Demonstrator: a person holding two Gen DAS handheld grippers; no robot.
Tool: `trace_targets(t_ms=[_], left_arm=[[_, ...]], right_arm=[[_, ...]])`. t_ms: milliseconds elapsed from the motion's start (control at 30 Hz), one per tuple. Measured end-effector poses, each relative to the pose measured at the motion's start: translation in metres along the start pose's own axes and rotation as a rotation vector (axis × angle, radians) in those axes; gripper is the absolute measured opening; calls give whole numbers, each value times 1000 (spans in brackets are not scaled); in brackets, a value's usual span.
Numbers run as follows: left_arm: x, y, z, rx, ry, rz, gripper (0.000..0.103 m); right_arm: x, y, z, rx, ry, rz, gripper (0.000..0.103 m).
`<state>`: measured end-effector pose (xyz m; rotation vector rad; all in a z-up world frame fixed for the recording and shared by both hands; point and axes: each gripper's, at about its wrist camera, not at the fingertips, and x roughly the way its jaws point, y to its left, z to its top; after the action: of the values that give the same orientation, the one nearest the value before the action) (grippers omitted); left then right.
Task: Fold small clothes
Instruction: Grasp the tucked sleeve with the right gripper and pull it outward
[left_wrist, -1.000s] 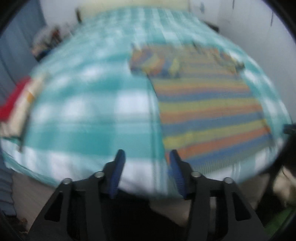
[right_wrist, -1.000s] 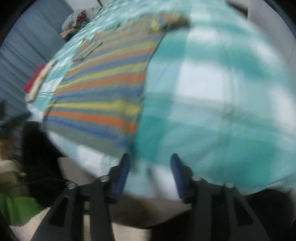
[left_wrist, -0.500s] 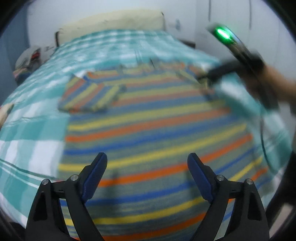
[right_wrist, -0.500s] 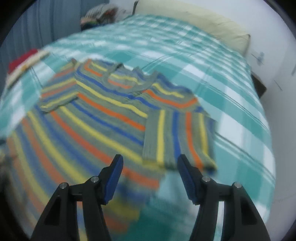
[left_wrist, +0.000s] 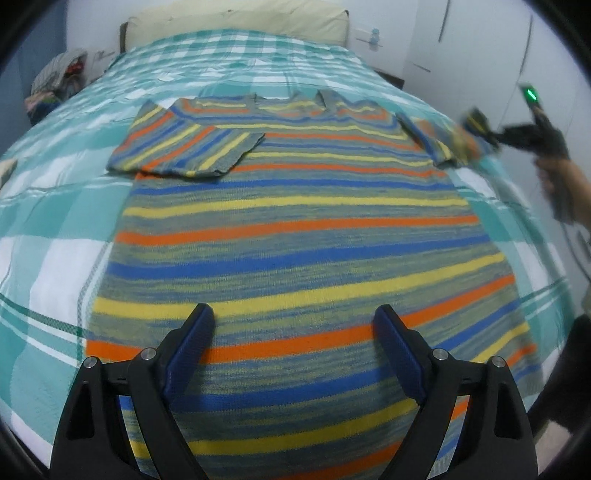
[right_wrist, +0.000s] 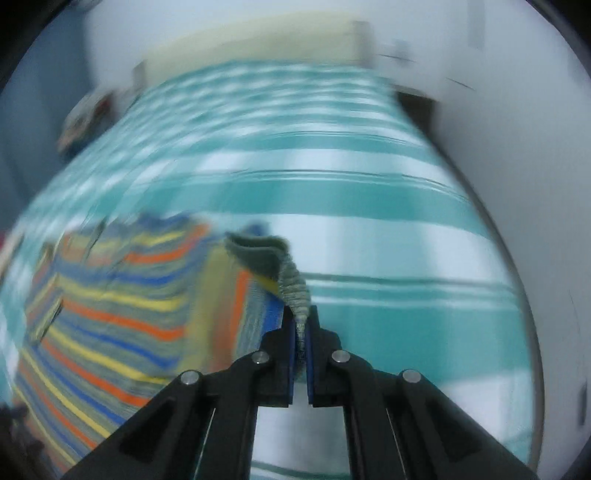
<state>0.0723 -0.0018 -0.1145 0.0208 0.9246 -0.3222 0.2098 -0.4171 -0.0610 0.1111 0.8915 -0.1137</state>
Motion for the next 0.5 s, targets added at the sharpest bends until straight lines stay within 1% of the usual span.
trace_targets(t_ms=[100, 200, 433, 500], left_arm=[[6, -3, 0, 8, 0, 15, 90], [9, -8, 0, 31, -10, 34, 90], [14, -13, -4, 64, -26, 73, 92], [15, -13, -5, 68, -28, 79, 93]], right_arm=[[-9, -58, -24, 129, 18, -39, 4], [-5, -90, -48, 241, 37, -8, 4], [5, -94, -82, 312, 41, -36, 3], [14, -93, -82, 324, 39, -35, 3]])
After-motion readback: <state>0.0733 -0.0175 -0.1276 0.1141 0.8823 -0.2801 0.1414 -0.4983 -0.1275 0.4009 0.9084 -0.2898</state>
